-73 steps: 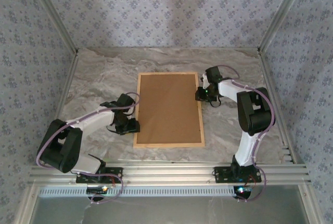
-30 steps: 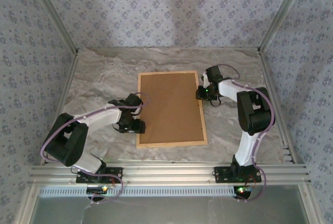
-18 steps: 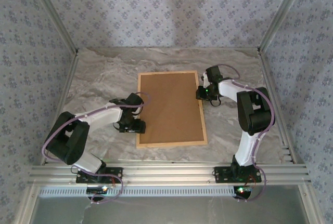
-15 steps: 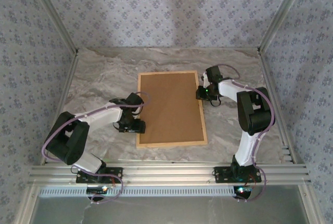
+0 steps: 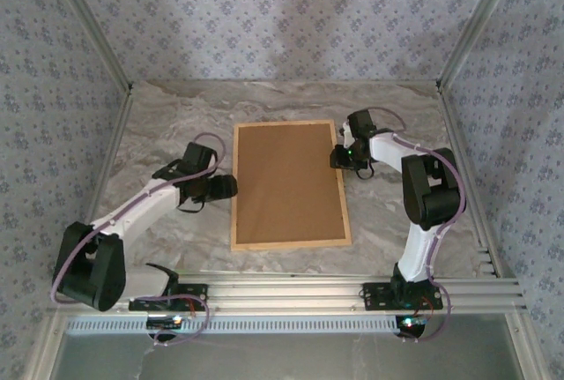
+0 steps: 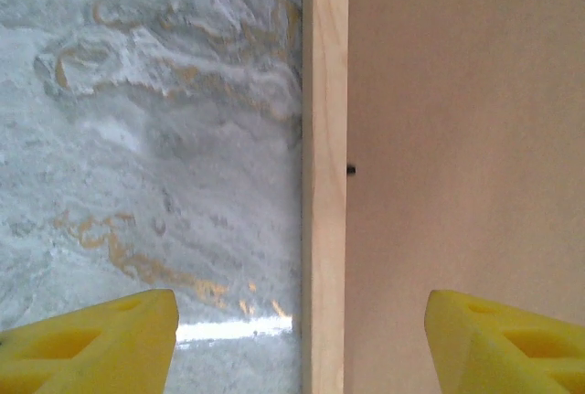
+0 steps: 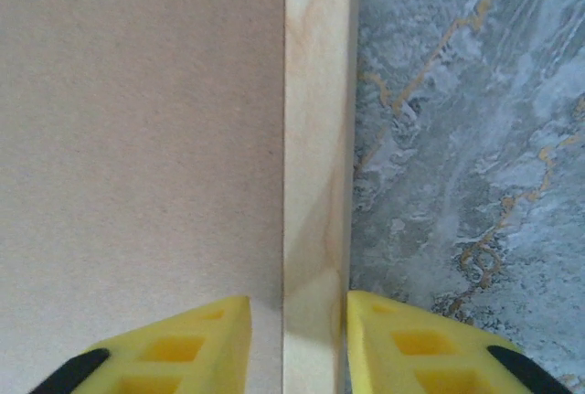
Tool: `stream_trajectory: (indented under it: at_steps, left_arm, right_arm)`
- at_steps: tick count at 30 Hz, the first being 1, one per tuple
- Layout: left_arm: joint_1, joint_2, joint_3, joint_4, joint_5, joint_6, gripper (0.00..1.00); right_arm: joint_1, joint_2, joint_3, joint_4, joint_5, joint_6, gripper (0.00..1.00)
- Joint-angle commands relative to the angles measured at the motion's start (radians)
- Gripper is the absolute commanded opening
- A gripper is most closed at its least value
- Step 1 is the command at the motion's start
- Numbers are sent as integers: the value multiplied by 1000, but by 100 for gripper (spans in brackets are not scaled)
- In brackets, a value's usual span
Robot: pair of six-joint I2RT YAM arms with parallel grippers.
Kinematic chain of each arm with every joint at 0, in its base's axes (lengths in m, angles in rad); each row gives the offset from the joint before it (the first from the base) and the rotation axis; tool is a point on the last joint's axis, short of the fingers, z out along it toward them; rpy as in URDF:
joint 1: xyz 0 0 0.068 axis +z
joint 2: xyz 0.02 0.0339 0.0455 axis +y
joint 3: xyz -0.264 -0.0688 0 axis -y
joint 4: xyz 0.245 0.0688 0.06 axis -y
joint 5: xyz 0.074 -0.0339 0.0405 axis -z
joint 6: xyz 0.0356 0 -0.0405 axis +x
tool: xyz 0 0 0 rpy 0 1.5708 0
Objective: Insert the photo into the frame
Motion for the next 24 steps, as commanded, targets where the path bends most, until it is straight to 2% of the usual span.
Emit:
stream_trajectory:
  at_steps: [1,10,16,24]
  left_arm:
    - [27,30,-19,116,71,-48,72]
    - [51,250,85,236,105,-63,72]
    - [38,355,118,271,158,-63,71]
    - [6,404,107,303,207,-65,71]
  right_arm:
    - [-2,-50,36,-44,-26,-6,41]
    - [-7,-58,2,7,-62,39,63]
    - [2,-26,-40,43,-81,57,65]
    - [23,14,-16,60,-111,69,63]
